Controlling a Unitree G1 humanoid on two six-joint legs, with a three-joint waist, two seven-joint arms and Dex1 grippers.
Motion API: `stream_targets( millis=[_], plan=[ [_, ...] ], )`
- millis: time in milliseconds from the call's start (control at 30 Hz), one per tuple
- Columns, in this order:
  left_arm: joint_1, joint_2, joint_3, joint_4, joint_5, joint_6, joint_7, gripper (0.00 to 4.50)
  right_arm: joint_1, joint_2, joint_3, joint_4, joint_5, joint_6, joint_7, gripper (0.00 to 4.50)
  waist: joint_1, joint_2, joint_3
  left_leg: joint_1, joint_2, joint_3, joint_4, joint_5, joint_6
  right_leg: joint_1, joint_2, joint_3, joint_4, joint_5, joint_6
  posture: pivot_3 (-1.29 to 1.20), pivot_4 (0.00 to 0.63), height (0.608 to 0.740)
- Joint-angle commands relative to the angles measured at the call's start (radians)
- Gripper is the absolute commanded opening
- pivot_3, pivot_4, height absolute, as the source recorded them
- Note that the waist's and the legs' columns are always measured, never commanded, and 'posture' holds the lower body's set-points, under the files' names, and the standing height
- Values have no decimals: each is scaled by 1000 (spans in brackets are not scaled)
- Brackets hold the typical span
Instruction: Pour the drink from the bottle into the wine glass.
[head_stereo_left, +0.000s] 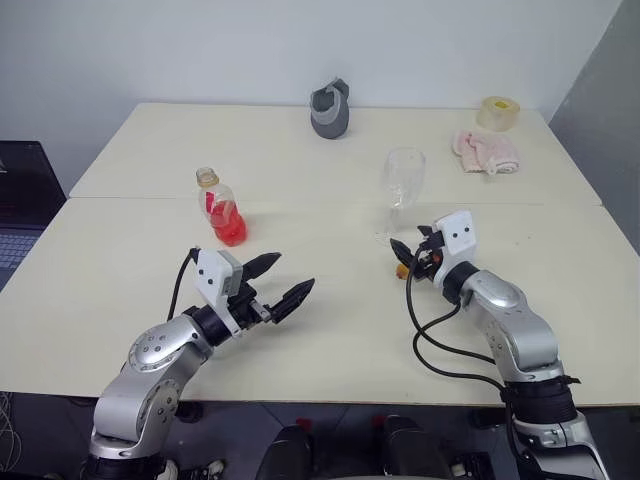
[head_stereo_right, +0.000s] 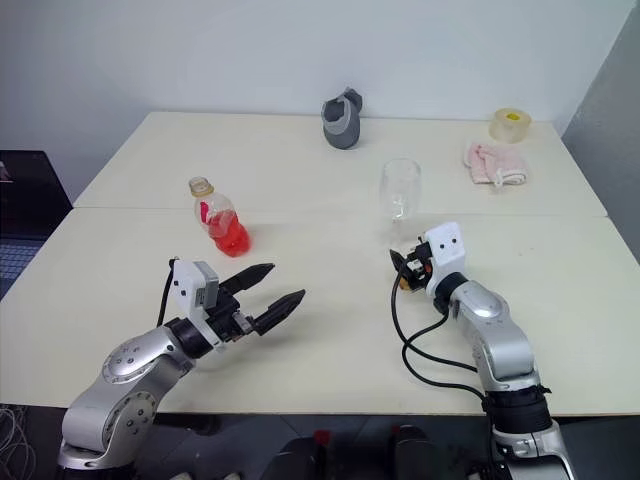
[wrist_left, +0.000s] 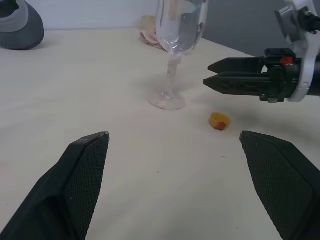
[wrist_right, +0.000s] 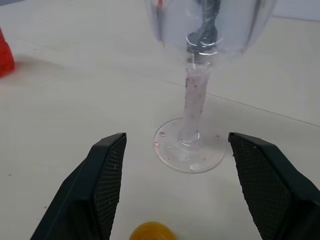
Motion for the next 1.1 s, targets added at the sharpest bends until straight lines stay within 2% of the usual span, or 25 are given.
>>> stream_targets(
  millis=[33,233,500,733,967,1067,1100],
  plan=[
    [26,26,17,-55,-39,0,-45,4483,-47,23,-22,52,-15,-85,-12,3487,-2,0,0,0,0,0,0,0,0,0,0,0,0,0,0,0,150,740],
    [45,54,44,-44,-42,-15,-68,4483,-89,55,-9,161,-37,-159,8,3487,-2,0,0,0,0,0,0,0,0,0,0,0,0,0,0,0,150,740],
    [21,49,49,-5,-14,-44,-50,4483,-175,86,-3,299,-49,-226,28,3487,-2,1,0,0,0,1,0,0,0,0,0,0,0,0,0,0,150,740],
    [-2,38,47,16,-8,-48,-34,4483,-312,124,-20,519,-61,-286,30,3487,-4,1,0,0,0,1,0,0,0,0,0,0,1,0,0,0,150,740],
    [-21,29,44,27,-1,-47,-26,4483,-357,132,-31,621,-69,-345,40,3487,-7,1,0,0,0,2,0,0,0,-1,0,0,0,0,0,0,150,740],
    [-27,25,45,31,1,-44,-24,4500,-366,137,-34,638,-64,-363,44,2916,-9,1,0,0,1,2,0,0,0,-1,0,0,0,0,0,0,150,740],
    [-29,25,44,31,1,-44,-24,4500,-368,138,-35,640,-63,-366,44,2576,-10,1,0,0,1,2,0,0,0,-1,0,0,1,0,0,0,150,740]
  ],
)
